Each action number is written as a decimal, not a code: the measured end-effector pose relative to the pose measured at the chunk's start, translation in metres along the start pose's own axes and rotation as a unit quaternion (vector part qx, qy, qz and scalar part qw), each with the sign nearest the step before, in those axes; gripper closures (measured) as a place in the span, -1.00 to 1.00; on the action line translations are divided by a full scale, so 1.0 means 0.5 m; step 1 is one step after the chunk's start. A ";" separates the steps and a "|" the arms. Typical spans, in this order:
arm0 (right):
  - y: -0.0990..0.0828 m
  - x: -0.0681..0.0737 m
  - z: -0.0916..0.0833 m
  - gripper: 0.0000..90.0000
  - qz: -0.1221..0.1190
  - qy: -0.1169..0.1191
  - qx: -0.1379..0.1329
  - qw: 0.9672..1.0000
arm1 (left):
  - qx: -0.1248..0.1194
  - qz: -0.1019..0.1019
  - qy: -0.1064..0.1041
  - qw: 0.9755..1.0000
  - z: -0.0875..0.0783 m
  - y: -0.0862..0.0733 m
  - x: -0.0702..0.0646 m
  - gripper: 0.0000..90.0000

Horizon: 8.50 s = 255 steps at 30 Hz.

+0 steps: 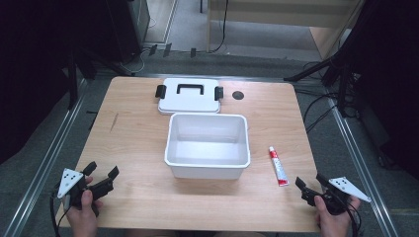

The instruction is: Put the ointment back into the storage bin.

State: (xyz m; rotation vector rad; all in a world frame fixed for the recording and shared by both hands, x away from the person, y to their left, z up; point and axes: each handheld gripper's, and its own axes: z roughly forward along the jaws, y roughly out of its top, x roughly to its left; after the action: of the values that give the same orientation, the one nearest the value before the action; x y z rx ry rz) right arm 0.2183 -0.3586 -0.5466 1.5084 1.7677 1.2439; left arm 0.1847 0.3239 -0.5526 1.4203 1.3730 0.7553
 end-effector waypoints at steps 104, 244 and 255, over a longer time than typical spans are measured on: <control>0.227 0.170 0.276 0.57 -0.085 -0.052 0.494 0.864 | 0.027 0.019 -0.007 0.999 0.013 0.004 -0.006 -0.68; 0.305 0.494 0.391 0.57 -0.223 0.034 0.461 0.858 | 0.030 0.015 -0.014 0.999 0.015 0.006 -0.004 -0.68; 0.305 0.494 0.389 0.57 -0.227 0.035 0.464 0.856 | 0.030 0.015 -0.014 0.999 0.015 0.005 -0.004 -0.68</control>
State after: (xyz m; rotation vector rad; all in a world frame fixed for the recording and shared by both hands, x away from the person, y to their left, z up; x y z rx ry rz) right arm 0.3905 -0.0675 -0.4581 1.3098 2.7673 0.1618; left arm 0.1924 0.3205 -0.5521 1.4963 1.3649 0.7157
